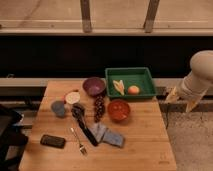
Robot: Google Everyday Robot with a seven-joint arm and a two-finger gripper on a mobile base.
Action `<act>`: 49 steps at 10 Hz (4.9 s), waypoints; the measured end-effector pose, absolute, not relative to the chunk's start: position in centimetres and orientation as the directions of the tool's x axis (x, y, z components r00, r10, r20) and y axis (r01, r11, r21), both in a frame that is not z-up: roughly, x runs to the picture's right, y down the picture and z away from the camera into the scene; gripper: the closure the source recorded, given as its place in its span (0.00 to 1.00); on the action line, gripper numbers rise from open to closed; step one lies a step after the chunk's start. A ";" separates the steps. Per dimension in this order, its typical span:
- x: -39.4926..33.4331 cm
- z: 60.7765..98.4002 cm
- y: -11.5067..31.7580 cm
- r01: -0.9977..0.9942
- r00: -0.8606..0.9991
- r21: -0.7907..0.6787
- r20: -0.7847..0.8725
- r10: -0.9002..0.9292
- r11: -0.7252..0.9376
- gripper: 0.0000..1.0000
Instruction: Place apple in plastic cup
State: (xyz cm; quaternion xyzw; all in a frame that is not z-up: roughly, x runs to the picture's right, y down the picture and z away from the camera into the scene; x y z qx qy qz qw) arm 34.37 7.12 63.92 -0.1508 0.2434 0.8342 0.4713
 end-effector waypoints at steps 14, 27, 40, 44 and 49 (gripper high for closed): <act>33.0 67.4 1.5 -0.908 -0.416 0.163 -0.462 0.783 -0.387 0.35; 24.2 76.1 -3.2 -0.992 -0.121 0.009 -0.396 0.910 -0.128 0.35; 22.1 86.3 -2.8 -0.985 -0.110 -0.064 -0.468 0.877 -0.158 0.35; 21.9 86.5 -2.7 -0.986 -0.109 -0.065 -0.465 0.879 -0.156 0.35; 21.0 88.9 -1.7 -0.989 -0.093 -0.061 -0.454 0.886 -0.136 0.35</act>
